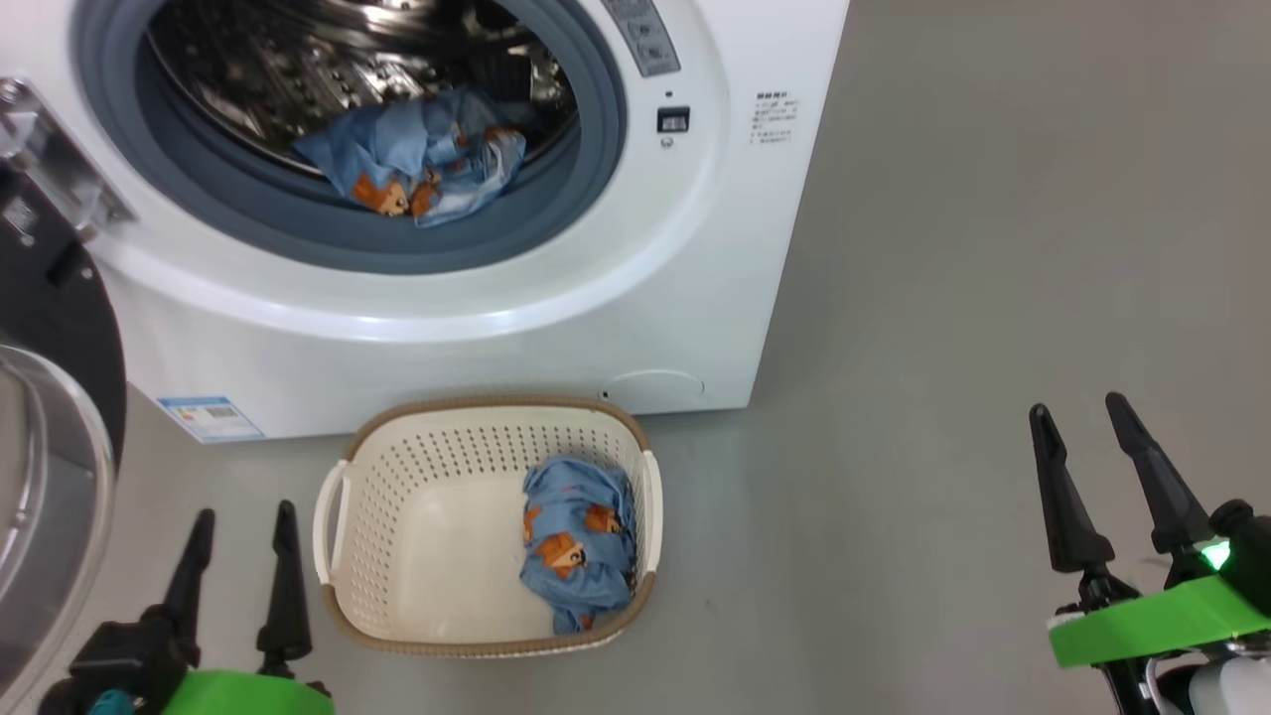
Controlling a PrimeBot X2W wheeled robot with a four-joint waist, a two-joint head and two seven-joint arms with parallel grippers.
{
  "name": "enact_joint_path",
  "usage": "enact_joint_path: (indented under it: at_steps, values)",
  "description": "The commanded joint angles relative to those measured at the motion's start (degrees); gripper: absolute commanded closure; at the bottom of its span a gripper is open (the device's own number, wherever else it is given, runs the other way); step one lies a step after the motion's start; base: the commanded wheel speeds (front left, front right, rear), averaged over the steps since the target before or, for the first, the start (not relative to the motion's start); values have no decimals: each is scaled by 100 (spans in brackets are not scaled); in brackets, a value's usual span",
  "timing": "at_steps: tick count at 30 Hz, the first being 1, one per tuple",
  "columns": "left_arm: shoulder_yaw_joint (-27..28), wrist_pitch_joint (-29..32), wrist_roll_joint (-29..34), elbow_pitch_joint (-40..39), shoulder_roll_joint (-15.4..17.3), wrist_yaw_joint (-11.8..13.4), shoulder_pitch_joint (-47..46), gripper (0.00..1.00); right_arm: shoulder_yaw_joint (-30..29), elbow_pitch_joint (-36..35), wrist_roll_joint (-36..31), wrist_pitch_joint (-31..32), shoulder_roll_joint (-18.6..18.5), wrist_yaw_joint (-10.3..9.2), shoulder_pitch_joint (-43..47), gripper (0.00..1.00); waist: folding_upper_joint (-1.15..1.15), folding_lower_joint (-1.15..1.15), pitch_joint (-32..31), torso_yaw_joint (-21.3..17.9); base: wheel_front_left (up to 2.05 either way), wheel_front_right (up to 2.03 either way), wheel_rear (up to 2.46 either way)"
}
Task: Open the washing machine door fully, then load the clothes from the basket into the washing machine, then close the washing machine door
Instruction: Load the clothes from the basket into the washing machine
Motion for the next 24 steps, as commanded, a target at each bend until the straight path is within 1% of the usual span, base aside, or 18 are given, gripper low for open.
enact_joint_path:
  at_steps: [1, 7, 12, 18, 20, 24]
  values:
    - [100, -37, -67, 1, 55, -28, -197, 0, 49, -168, 52, -28, -59, 26, -227, 0, 0, 0, 208, -33, 0, 0, 0]
    - [-69, -37, -129, 393, 6, -28, -518, 0, 39, -239, 39, -28, 37, 26, -523, 0, 0, 0, 763, -86, 0, 0, 0]
    - [-234, -37, -136, 778, -19, -28, -958, 0, 6, -306, 32, -28, 98, 26, -853, 0, 0, 0, 1316, -147, 0, 0, 0]
    - [-518, -37, -248, 1503, -34, -28, -1532, 0, 8, -356, 12, -28, 181, 26, -1216, 0, 0, 0, 1859, -253, 0, 0, 0]
    - [-560, -37, -268, 1634, -31, -28, -1636, 0, 6, -363, 11, -28, 195, 26, -1262, 0, 0, 0, 1941, -271, 0, 0, 0]
    - [-743, -37, -429, 2142, 28, -28, -2088, 0, -6, -391, 14, -28, 245, 26, -1437, 0, 0, 0, 2281, -333, 0, 0, 0]
